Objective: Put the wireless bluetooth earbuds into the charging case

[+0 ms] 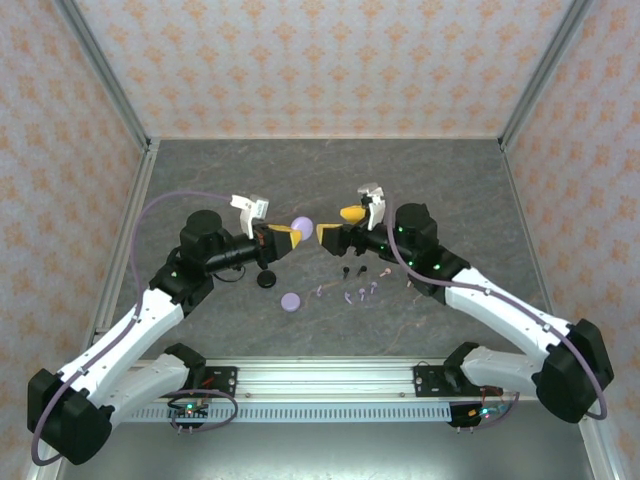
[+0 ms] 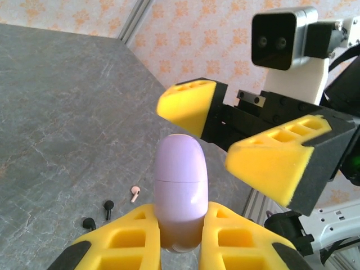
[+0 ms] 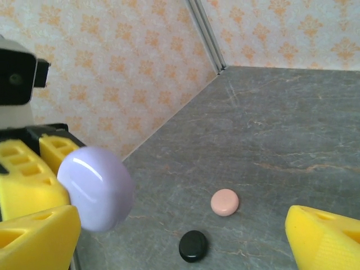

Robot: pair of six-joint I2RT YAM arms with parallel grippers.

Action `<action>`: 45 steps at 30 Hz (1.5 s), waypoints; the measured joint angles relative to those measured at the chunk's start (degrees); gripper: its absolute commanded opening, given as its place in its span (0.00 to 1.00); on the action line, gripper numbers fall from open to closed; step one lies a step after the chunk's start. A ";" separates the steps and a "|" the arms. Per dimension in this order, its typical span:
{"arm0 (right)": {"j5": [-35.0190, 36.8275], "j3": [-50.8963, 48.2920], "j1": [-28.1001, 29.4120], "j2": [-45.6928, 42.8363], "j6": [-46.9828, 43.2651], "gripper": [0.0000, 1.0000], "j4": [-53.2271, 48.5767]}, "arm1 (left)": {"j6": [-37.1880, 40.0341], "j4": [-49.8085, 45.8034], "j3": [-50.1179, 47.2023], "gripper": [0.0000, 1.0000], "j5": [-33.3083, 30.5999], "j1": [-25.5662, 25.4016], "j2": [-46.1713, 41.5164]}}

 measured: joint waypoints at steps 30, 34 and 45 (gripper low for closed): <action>0.92 5.49 -0.70 9.81 2.49 0.89 2.82 | 3.67 -0.48 0.00 0.00 -1.49 -1.09 0.81; 0.76 6.03 -1.20 9.84 2.95 0.89 1.51 | 5.33 -0.48 0.00 0.00 -1.57 -1.66 0.81; 0.85 6.78 -12.92 0.35 8.83 0.85 -11.50 | 14.14 -0.13 -1.18 0.00 -4.98 -3.74 -0.70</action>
